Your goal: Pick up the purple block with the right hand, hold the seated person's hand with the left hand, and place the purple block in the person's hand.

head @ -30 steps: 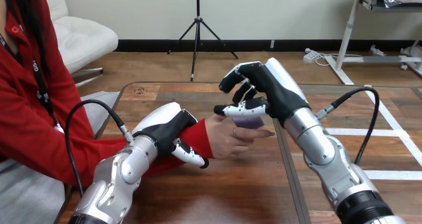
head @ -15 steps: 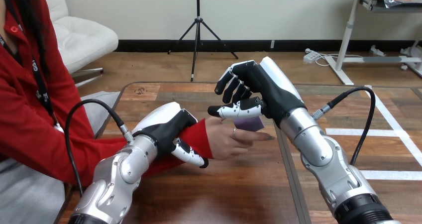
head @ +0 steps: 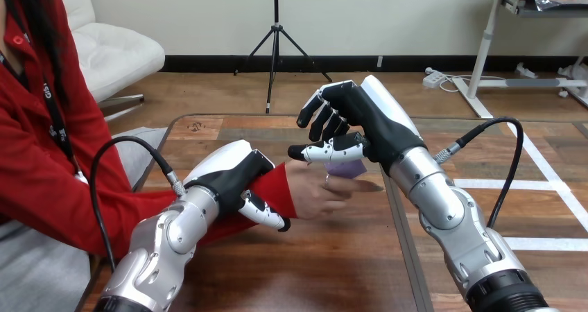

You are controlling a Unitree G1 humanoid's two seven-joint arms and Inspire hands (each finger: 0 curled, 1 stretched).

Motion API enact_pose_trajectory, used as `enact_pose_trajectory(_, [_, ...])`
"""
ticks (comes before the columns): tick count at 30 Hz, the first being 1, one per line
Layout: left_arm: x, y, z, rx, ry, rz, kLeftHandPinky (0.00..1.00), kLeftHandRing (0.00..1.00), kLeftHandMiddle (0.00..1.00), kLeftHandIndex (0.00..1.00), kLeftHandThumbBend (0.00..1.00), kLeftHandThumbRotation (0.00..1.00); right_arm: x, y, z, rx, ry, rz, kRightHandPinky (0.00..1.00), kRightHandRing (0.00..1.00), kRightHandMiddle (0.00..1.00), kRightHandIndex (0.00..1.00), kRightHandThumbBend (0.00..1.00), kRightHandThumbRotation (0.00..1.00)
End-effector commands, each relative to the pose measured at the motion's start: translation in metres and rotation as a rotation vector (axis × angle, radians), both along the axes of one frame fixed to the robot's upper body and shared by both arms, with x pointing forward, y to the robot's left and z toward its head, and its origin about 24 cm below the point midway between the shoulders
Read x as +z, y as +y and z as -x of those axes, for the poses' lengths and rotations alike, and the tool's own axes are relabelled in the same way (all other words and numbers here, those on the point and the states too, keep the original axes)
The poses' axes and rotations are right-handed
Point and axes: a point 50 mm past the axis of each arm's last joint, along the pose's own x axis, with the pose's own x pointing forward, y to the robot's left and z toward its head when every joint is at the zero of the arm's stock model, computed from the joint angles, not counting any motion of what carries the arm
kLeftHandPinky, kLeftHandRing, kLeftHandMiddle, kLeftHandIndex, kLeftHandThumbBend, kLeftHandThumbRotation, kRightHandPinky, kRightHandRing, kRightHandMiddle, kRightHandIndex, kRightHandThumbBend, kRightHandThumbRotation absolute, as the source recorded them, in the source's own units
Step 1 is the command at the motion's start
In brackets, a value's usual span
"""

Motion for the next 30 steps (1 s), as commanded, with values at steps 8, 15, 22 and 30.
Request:
enact_pose_trajectory(8, [0.205, -0.097, -0.012, -0.376, -0.777, 0.287, 0.21, 0.27, 0.36, 0.36, 0.69, 0.00, 0.062, 0.012, -0.002, 0.071, -0.203, -0.058, 0.36, 0.43, 0.48, 0.53, 0.77, 0.05])
enact_pose_trajectory(15, [0.202, -0.094, -0.011, -0.374, -0.839, 0.211, 0.31, 0.37, 0.44, 0.45, 0.69, 0.05, 0.064, 0.011, 0.000, 0.092, -0.235, -0.052, 0.38, 0.47, 0.53, 0.56, 0.75, 0.22])
enact_pose_trajectory(22, [0.196, -0.090, -0.009, -0.371, -0.849, 0.223, 0.36, 0.43, 0.49, 0.51, 0.72, 0.13, 0.063, 0.008, 0.001, 0.107, -0.240, -0.083, 0.37, 0.48, 0.54, 0.58, 0.74, 0.37])
enact_pose_trajectory(30, [0.178, -0.063, -0.002, -0.343, -0.850, 0.262, 0.49, 0.60, 0.66, 0.68, 0.75, 0.34, 0.059, -0.008, 0.010, 0.070, -0.234, -0.130, 0.39, 0.48, 0.54, 0.57, 0.69, 0.50])
